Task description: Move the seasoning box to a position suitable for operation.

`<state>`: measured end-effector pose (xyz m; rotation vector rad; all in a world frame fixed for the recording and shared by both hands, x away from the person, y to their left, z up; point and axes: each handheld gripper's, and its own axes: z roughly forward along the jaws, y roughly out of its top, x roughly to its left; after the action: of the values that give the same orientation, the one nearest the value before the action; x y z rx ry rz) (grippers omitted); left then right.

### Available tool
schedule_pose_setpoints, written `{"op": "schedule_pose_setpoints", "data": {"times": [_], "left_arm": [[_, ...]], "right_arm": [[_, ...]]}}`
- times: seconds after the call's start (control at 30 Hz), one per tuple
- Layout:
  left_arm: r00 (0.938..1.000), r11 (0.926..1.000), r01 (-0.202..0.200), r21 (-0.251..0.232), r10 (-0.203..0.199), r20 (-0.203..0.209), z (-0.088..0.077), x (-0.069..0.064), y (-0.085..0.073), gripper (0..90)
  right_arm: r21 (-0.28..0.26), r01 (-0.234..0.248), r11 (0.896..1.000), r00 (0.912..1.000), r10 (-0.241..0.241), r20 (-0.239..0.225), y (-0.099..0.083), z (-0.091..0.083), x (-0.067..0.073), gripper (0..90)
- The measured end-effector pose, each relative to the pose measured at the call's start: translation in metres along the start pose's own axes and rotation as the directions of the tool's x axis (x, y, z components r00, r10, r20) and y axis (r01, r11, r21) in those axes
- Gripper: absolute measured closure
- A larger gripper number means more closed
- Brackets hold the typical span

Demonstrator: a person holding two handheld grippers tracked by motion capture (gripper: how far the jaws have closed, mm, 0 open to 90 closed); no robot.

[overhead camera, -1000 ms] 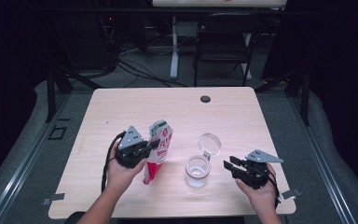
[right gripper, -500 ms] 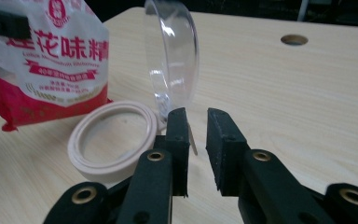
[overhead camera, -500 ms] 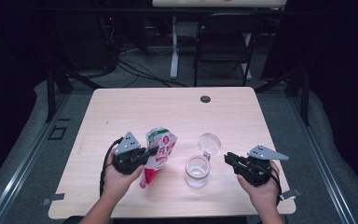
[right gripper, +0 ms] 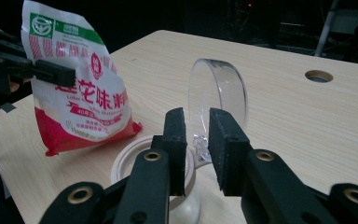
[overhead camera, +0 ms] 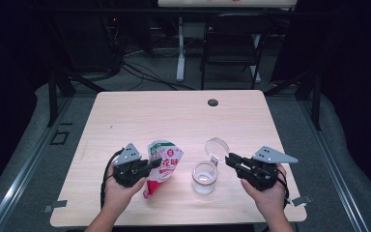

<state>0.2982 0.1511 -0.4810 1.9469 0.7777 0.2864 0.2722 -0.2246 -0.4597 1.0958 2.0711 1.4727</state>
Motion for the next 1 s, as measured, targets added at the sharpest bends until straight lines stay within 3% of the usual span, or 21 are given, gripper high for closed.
{"op": "schedule_pose_setpoints", "data": {"times": [0.17, 0.43, 0.57, 0.73, 0.9, 1.0], "left_arm": [[0.9988, 0.9998, 0.01, 0.015, -0.011, 0.048, 0.006, -0.007, -0.005, 90.0], [0.9981, 0.9989, -0.003, 0.047, 0.0, 0.061, 0.016, -0.014, -0.014, 90.0], [0.9959, 0.9985, 0.003, 0.055, -0.008, 0.09, 0.022, -0.016, -0.017, 89.2], [0.9955, 0.998, -0.014, 0.062, 0.008, 0.095, 0.027, -0.021, -0.018, 89.2], [0.9959, 0.9977, -0.025, 0.063, 0.019, 0.089, 0.028, -0.023, -0.019, 89.1], [0.9958, 0.9977, -0.027, 0.061, 0.022, 0.089, 0.027, -0.023, -0.019, 89.1]], "right_arm": [[-0.033, 0.021, 0.999, 0.9998, -0.021, -0.005, 0.003, 0.003, 0.002, 71.9], [-0.066, 0.075, 0.995, 0.9959, -0.078, -0.046, 0.008, 0.008, 0.01, 65.9], [-0.053, 0.106, 0.993, 0.9919, -0.109, -0.064, 0.007, 0.012, 0.015, 65.0], [-0.048, 0.129, 0.991, 0.9888, -0.132, -0.07, 0.006, 0.015, 0.019, 63.5], [-0.048, 0.109, 0.993, 0.9896, -0.113, -0.09, 0.006, 0.02, 0.022, 57.5], [-0.037, 0.126, 0.991, 0.9866, -0.129, -0.1, 0.005, 0.023, 0.024, 56.3]]}}
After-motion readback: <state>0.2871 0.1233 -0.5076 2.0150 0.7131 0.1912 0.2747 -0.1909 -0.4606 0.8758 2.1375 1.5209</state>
